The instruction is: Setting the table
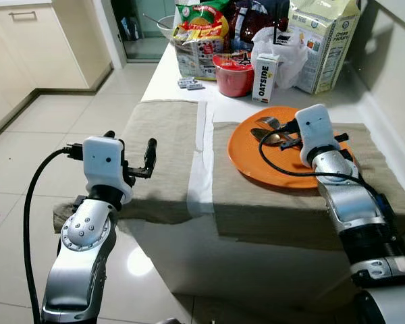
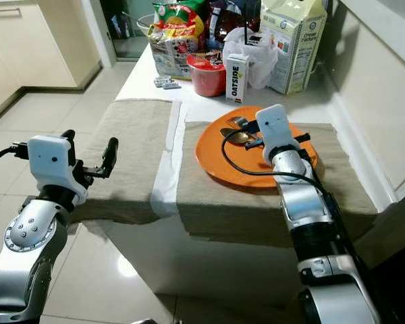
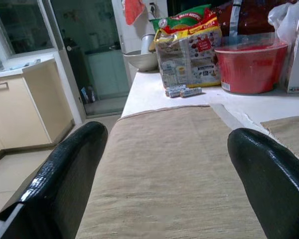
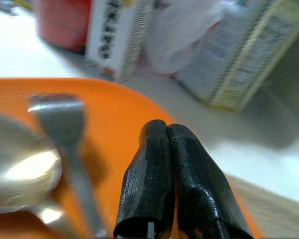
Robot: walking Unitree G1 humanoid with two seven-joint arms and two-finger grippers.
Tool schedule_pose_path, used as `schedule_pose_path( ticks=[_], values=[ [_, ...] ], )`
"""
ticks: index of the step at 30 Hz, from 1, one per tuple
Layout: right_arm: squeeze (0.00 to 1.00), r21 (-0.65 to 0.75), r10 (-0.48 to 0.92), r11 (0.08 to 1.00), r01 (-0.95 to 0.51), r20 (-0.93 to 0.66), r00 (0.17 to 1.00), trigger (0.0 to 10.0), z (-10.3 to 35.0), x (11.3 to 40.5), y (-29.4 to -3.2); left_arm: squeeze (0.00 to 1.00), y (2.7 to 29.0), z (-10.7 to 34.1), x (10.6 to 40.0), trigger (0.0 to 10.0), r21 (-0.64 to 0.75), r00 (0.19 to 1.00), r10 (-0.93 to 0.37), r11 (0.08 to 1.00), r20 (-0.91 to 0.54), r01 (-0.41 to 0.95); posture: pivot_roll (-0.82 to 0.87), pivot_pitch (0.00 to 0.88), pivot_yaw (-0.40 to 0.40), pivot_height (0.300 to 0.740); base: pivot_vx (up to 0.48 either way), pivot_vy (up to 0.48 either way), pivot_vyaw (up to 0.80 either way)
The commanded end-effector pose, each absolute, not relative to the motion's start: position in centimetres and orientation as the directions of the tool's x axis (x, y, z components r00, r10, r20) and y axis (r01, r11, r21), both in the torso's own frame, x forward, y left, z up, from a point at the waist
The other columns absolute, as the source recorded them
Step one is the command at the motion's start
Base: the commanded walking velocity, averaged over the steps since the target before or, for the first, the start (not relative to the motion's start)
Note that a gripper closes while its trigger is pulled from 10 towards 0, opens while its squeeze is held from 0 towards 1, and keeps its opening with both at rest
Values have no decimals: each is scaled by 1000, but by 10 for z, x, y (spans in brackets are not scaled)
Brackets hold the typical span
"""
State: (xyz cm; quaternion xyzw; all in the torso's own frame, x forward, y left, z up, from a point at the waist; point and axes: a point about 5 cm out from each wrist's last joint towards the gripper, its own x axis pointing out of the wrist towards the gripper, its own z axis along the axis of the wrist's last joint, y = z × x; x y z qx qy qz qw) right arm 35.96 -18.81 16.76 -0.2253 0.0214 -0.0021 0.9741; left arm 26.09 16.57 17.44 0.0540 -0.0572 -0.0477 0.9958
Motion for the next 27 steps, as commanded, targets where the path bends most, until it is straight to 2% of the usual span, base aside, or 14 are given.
schedule_pose_path(
  ticks=[1, 7, 12, 16, 17, 18, 19, 27],
  values=[
    [0, -444, -29, 896, 30, 7, 1000, 10000, 178, 363, -190, 0, 168, 176, 262, 10000, 130, 989, -100, 988, 110, 85, -88, 13, 108, 740, 0, 0, 0],
    [0, -449, 14, 894, -14, -4, 1000, 10000, 174, 363, -182, 0, 169, 176, 263, 10000, 135, 989, -100, 987, 112, 85, -87, 7, 106, 740, 0, 0, 0],
    [0, -333, 208, 921, -203, -21, 978, 10000, 176, 357, -150, 0, 170, 176, 263, 10000, 136, 989, -97, 987, 113, 82, -86, 0, 103, 740, 0, 0, 0],
    [0, -316, 204, 927, -202, -27, 979, 10000, 180, 358, -150, 0, 170, 177, 264, 10000, 135, 989, -95, 988, 117, 79, -85, 0, 99, 740, 0, 0, 0],
    [949, -316, 186, 931, -182, -19, 982, 10000, 182, 359, -153, 0, 170, 176, 264, 10000, 136, 988, -95, 988, 118, 79, -87, 0, 97, 740, 0, 0, 0],
    [949, -316, 173, 934, -168, -13, 985, 10000, 183, 360, -155, 0, 169, 176, 264, 10000, 136, 988, -95, 988, 118, 79, -87, 0, 97, 740, 0, 0, 0],
    [1000, -317, 156, 936, -150, -5, 988, 10000, 185, 361, -157, 0, 169, 176, 264, 10000, 135, 988, -95, 988, 118, 79, -87, 0, 97, 740, 0, 0, 0],
    [1000, -364, 172, 918, -154, 17, 985, 10000, 191, 360, -158, 0, 168, 176, 266, 10000, 130, 988, -94, 988, 121, 79, -92, 0, 90, 740, 0, 0, 0]
  ],
)
